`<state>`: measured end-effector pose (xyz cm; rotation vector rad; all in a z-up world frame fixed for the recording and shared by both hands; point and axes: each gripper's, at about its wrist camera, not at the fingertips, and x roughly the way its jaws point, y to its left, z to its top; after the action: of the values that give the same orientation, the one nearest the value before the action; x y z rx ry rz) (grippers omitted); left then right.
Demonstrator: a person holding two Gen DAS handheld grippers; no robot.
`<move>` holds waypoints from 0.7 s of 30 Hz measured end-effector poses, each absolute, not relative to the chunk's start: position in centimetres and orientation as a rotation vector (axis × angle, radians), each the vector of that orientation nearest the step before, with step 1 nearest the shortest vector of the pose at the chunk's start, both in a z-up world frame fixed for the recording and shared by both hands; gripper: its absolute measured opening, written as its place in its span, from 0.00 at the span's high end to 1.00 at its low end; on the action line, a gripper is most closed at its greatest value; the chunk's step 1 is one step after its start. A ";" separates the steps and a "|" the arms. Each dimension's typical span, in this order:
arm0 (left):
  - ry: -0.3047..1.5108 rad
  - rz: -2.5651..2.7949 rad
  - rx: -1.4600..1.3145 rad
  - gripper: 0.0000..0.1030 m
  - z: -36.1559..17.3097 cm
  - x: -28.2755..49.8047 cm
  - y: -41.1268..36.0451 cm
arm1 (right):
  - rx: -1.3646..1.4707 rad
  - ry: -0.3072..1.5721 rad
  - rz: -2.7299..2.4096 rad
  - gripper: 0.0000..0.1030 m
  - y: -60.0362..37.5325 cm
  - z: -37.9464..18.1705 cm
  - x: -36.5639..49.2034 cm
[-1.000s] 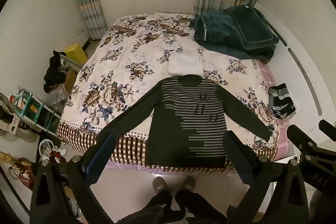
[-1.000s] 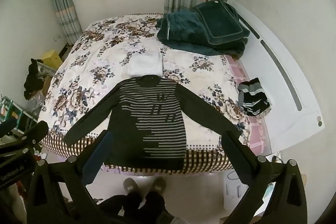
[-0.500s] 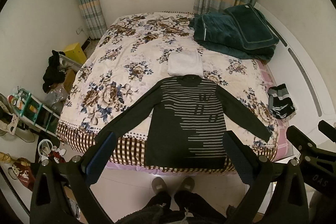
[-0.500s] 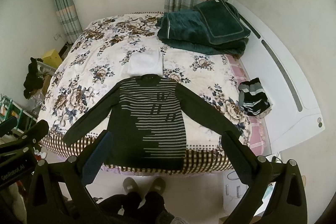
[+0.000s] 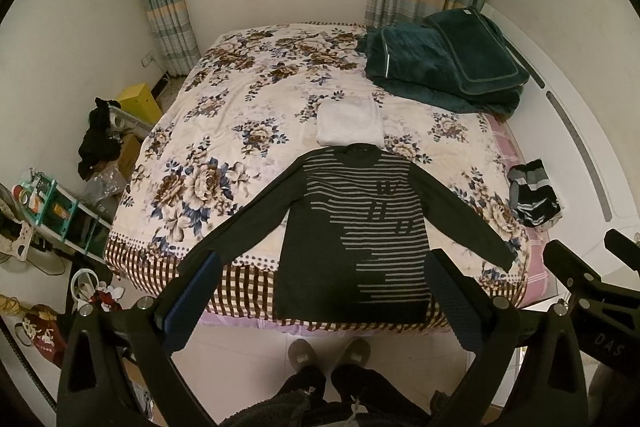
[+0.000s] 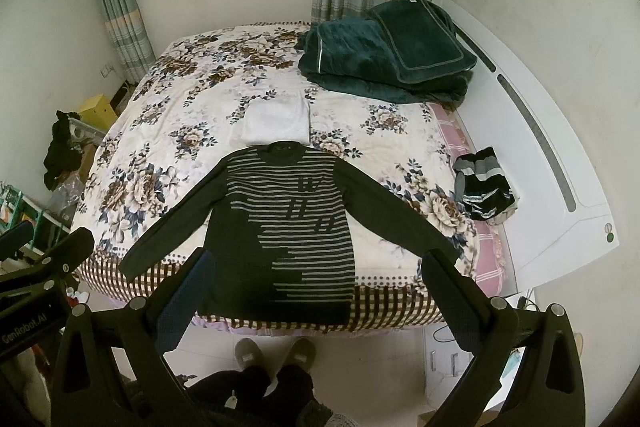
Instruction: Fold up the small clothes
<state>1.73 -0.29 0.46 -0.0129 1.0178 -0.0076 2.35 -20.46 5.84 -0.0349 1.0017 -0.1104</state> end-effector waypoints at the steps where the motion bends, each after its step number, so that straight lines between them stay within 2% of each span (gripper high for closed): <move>1: 1.018 -0.008 -0.011 0.00 0.5 1.8 -0.4 | -0.033 1.002 -0.110 0.00 -20.5 5.8 2.4; 21: 1.015 -0.007 -0.008 0.00 0.6 2.1 -1.2 | -0.033 1.004 -0.111 0.00 -20.5 5.6 2.7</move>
<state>2.07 -1.18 0.59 -0.0085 1.0152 -0.0067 2.69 -20.50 5.63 -0.0329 1.0036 -0.1108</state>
